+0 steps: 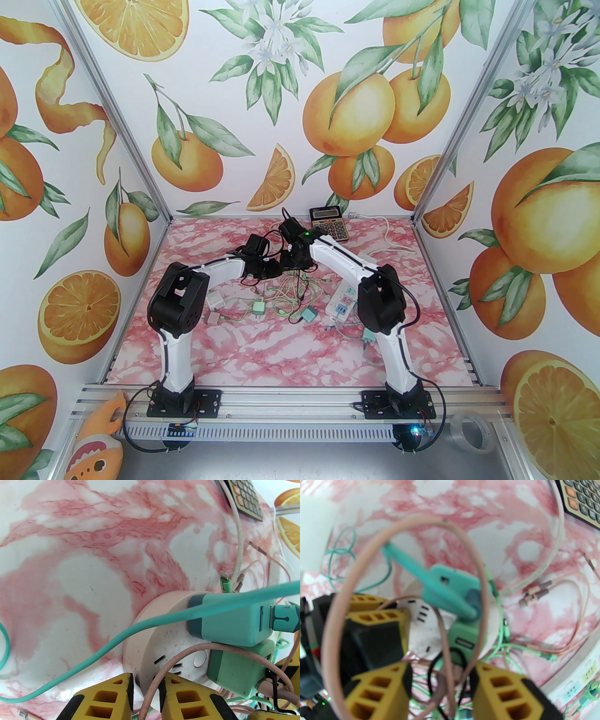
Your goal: Pull the plug off the socket
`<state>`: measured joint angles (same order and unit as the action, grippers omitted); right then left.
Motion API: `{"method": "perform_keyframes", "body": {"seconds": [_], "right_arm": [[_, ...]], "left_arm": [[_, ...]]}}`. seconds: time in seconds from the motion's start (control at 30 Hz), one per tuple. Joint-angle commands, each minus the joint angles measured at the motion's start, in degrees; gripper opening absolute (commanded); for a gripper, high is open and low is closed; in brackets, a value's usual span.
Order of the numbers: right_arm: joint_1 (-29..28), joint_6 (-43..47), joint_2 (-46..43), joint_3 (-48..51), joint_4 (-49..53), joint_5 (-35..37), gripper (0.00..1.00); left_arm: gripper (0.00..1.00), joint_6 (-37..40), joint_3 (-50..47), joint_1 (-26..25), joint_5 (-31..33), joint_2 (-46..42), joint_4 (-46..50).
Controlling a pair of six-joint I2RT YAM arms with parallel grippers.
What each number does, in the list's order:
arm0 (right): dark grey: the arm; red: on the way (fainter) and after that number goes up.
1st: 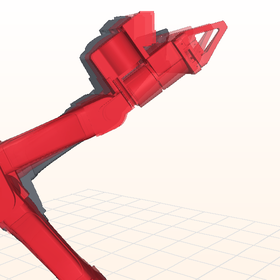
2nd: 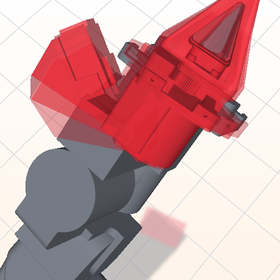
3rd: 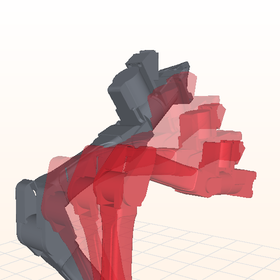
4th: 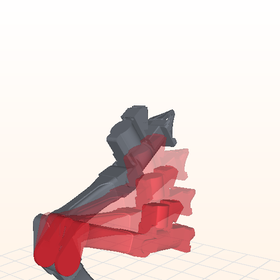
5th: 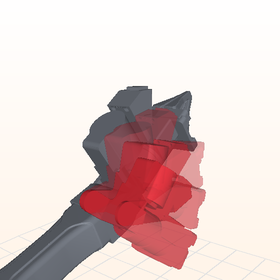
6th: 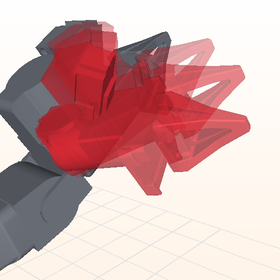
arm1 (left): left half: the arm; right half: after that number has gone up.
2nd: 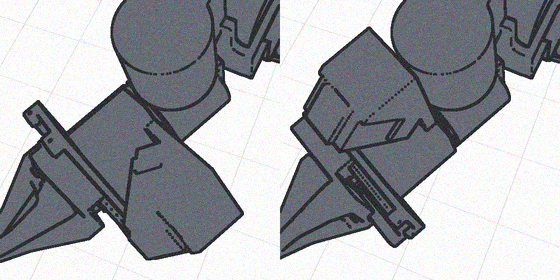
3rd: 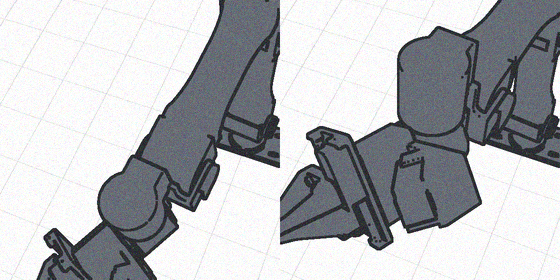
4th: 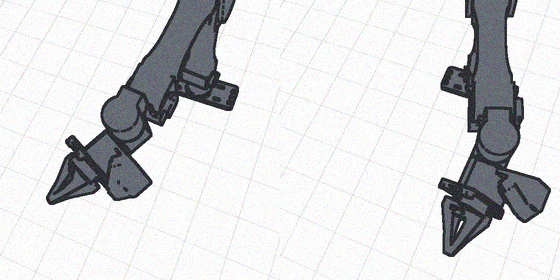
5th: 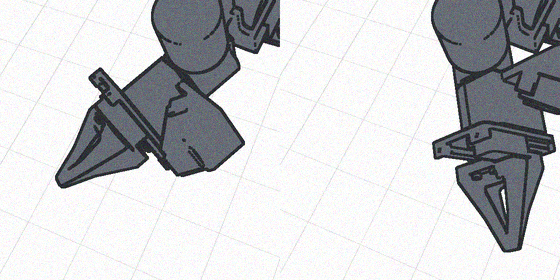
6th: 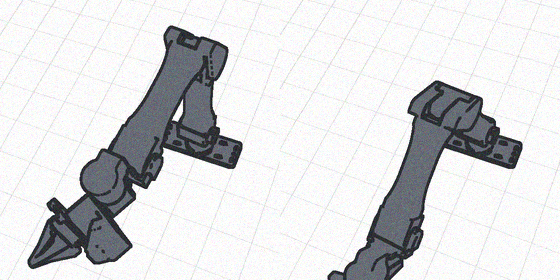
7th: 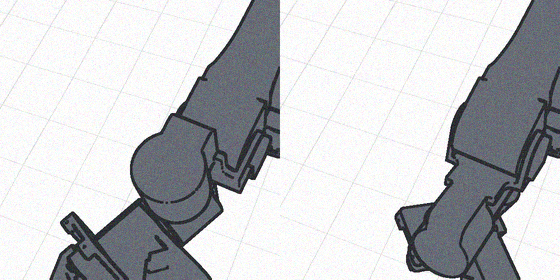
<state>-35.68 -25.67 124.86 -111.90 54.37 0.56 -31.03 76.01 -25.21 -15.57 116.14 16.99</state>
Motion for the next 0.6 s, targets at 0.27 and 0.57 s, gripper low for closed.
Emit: {"method": "perform_keyframes", "body": {"seconds": [0.27,0.57], "right_arm": [[0.53,-1.68,-6.77,-0.97,1.58,3.25,0.52],[0.91,-8.13,-3.84,6.6,-2.5,-1.23,0.49]], "left_arm": [[0.39,0.53,0.43,-0.27,-0.55,0.07,6.37],[0.6,0.97,0.68,-0.3,-7.21,0.71,-0.15]]}}
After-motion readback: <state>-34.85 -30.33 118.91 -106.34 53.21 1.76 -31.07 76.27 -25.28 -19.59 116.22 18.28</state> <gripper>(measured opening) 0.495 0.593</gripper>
